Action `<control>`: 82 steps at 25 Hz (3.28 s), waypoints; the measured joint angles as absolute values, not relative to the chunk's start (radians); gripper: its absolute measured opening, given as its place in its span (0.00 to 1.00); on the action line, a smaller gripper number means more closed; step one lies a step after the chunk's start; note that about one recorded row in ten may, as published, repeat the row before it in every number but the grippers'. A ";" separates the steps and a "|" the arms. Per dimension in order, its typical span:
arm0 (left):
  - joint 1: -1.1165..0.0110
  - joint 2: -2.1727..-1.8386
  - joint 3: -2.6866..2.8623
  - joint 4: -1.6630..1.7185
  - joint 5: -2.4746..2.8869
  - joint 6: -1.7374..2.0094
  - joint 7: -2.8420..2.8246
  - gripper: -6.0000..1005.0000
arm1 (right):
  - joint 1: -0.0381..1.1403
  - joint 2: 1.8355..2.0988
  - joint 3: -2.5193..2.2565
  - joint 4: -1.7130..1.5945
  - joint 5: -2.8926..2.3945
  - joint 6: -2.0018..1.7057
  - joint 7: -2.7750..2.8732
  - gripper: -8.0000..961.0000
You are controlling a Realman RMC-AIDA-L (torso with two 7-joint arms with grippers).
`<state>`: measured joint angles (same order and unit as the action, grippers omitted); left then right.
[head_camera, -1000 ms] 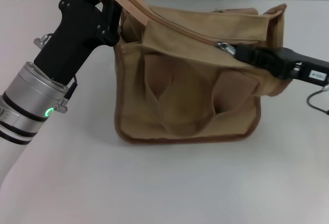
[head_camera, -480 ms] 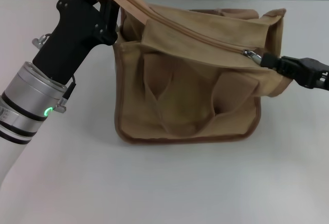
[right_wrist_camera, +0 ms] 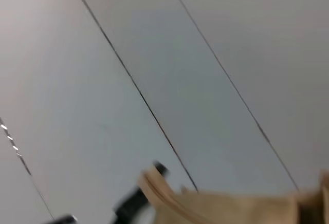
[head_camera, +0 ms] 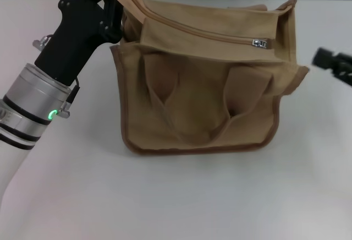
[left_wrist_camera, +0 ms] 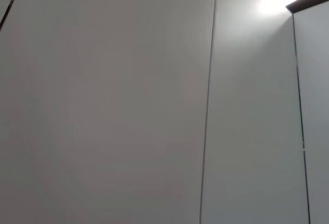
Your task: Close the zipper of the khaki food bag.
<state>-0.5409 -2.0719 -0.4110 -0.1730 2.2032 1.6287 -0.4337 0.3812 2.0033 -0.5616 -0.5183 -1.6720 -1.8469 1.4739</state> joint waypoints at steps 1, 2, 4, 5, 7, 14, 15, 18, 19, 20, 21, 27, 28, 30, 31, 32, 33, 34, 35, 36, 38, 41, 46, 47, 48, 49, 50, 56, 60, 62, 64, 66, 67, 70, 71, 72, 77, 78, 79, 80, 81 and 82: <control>-0.541 -2.072 -0.411 -0.173 2.203 1.629 -0.434 0.09 | 0.381 2.003 -0.562 -0.518 -1.672 -1.847 1.474 0.07; -0.544 -2.072 -0.411 -0.172 2.206 1.621 -0.429 0.09 | 0.377 2.007 -0.534 -0.517 -1.672 -1.872 1.452 0.11; -0.545 -2.071 -0.409 -0.170 2.208 1.617 -0.426 0.10 | 0.371 2.015 -0.506 -0.514 -1.671 -1.905 1.410 0.18; -0.545 -2.071 -0.405 -0.168 2.208 1.594 -0.423 0.10 | 0.369 2.024 -0.498 -0.509 -1.672 -1.910 1.369 0.22; -0.545 -2.071 -0.404 -0.167 2.209 1.574 -0.422 0.10 | 0.368 2.033 -0.498 -0.504 -1.675 -1.903 1.335 0.26; -0.516 -2.071 -0.403 -0.122 2.210 1.489 -0.421 0.14 | 0.369 2.040 -0.499 -0.501 -1.676 -1.899 1.297 0.43; -0.490 -2.071 -0.408 -0.114 2.209 1.486 -0.421 0.18 | 0.374 2.043 -0.499 -0.501 -1.675 -1.897 1.296 0.45; -0.465 -2.070 -0.423 -0.102 2.204 1.482 -0.421 0.31 | 0.378 2.049 -0.498 -0.502 -1.675 -1.896 1.287 0.49; -0.446 -2.071 -0.445 -0.093 2.203 1.477 -0.421 0.35 | 0.379 2.054 -0.498 -0.502 -1.675 -1.895 1.276 0.50; -0.412 -2.071 -0.500 -0.084 2.202 1.465 -0.421 0.39 | 0.380 2.061 -0.498 -0.502 -1.675 -1.892 1.258 0.51; -0.412 -2.071 -0.500 -0.084 2.202 1.465 -0.421 0.43 | 0.380 2.061 -0.498 -0.502 -1.675 -1.892 1.258 0.52; -0.315 -2.067 -0.610 -0.085 2.201 1.537 -0.456 0.68 | 0.382 2.073 -0.497 -0.500 -1.672 -1.883 1.244 0.54; -0.301 -2.067 -0.612 -0.082 2.203 1.579 -0.475 0.72 | 0.383 2.076 -0.497 -0.499 -1.672 -1.888 1.239 0.55; -0.277 -2.068 -0.581 -0.077 2.223 1.696 -0.498 0.78 | 0.384 2.077 -0.500 -0.464 -1.670 -1.964 1.160 0.56; -0.277 -2.068 -0.581 -0.077 2.223 1.696 -0.498 0.79 | 0.384 2.077 -0.500 -0.464 -1.670 -1.964 1.160 0.56; -0.274 -2.068 -0.558 -0.072 2.241 1.729 -0.496 0.81 | 0.382 2.077 -0.498 -0.449 -1.669 -1.982 1.128 0.56; -0.273 -2.069 -0.534 -0.069 2.262 1.753 -0.493 0.81 | 0.380 2.078 -0.495 -0.439 -1.668 -1.991 1.104 0.57; -0.273 -2.069 -0.534 -0.069 2.262 1.753 -0.493 0.81 | 0.377 2.078 -0.492 -0.434 -1.668 -1.985 1.093 0.57; -0.286 -2.064 -0.451 -0.044 2.342 1.802 -0.490 0.81 | 0.374 2.079 -0.495 -0.431 -1.668 -1.964 1.087 0.58; -0.301 -2.062 -0.408 -0.019 2.389 1.820 -0.489 0.81 | 0.374 2.079 -0.495 -0.431 -1.668 -1.964 1.087 0.58; -0.325 -2.061 -0.350 0.021 2.445 1.836 -0.489 0.81 | 0.372 2.080 -0.506 -0.428 -1.689 -1.948 1.079 0.59; -0.407 -2.070 -0.140 0.127 2.583 1.790 -0.511 0.81 | 0.370 2.079 -0.521 -0.425 -1.790 -1.940 1.010 0.60; -0.431 -2.073 -0.048 0.125 2.603 1.725 -0.564 0.81 | 0.366 2.079 -0.524 -0.385 -1.935 -1.870 0.920 0.62; -0.429 -2.073 -0.048 0.123 2.603 1.722 -0.559 0.81 | 0.364 2.079 -0.524 -0.376 -1.951 -1.853 0.906 0.63; -0.424 -2.073 -0.048 0.120 2.602 1.724 -0.545 0.81 | 0.361 2.079 -0.524 -0.369 -1.962 -1.843 0.892 0.63; -0.418 -2.074 -0.049 0.118 2.601 1.731 -0.529 0.81 | 0.358 2.079 -0.524 -0.363 -1.969 -1.836 0.879 0.63; -0.405 -2.074 -0.064 0.114 2.597 1.765 -0.499 0.81 | 0.347 2.081 -0.521 -0.352 -1.971 -1.839 0.841 0.64; -0.374 -2.070 -0.186 0.115 2.587 1.875 -0.433 0.81 | 0.337 2.082 -0.516 -0.323 -1.963 -1.858 0.753 0.79; -0.374 -2.057 -0.177 0.136 2.612 1.954 -0.437 0.81 | 0.352 2.084 -0.522 -0.316 -1.968 -1.845 0.747 0.79; -0.377 -2.057 -0.152 0.141 2.617 1.950 -0.439 0.81 | 0.353 2.084 -0.522 -0.316 -1.968 -1.842 0.747 0.79; -0.383 -2.062 -0.094 0.167 2.621 1.925 -0.449 0.81 | 0.353 2.084 -0.522 -0.315 -1.969 -1.835 0.747 0.79; -0.383 -2.069 -0.074 0.178 2.619 1.897 -0.459 0.81 | 0.353 2.083 -0.521 -0.315 -1.969 -1.830 0.746 0.79; -0.382 -2.070 -0.072 0.177 2.619 1.884 -0.461 0.81 | 0.353 2.083 -0.521 -0.315 -1.970 -1.828 0.746 0.79; -0.382 -2.072 -0.072 0.164 2.620 1.840 -0.461 0.81 | 0.353 2.083 -0.525 -0.312 -1.970 -1.802 0.746 0.79; -0.382 -2.072 -0.072 0.164 2.620 1.840 -0.461 0.81 | 0.353 2.083 -0.525 -0.312 -1.970 -1.802 0.746 0.79; -0.382 -2.072 -0.072 0.159 2.620 1.826 -0.461 0.81 | 0.354 2.083 -0.528 -0.309 -1.970 -1.794 0.746 0.79; -0.384 -2.073 -0.083 0.134 2.613 1.773 -0.456 0.81 | 0.357 2.084 -0.542 -0.292 -1.972 -1.780 0.746 0.79; -0.384 -2.073 -0.083 0.134 2.613 1.773 -0.456 0.81 | 0.357 2.084 -0.546 -0.291 -1.972 -1.780 0.746 0.79; -0.384 -2.073 -0.083 0.132 2.613 1.768 -0.454 0.81 | 0.357 2.084 -0.552 -0.290 -1.973 -1.779 0.746 0.79; -0.384 -2.073 -0.083 0.132 2.613 1.768 -0.454 0.81 | 0.354 2.084 -0.558 -0.287 -1.974 -1.779 0.745 0.79; -0.385 -2.073 -0.078 0.130 2.613 1.755 -0.454 0.81 | 0.354 2.084 -0.558 -0.287 -1.974 -1.779 0.745 0.79; -0.385 -2.073 -0.078 0.130 2.613 1.755 -0.454 0.81 | 0.352 2.084 -0.559 -0.286 -1.974 -1.779 0.745 0.79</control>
<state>-0.3853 -2.0727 -0.0783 0.1300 2.6131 1.7551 -0.4537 0.3516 2.0844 -0.5588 -0.2863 -1.9739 -1.7789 0.7455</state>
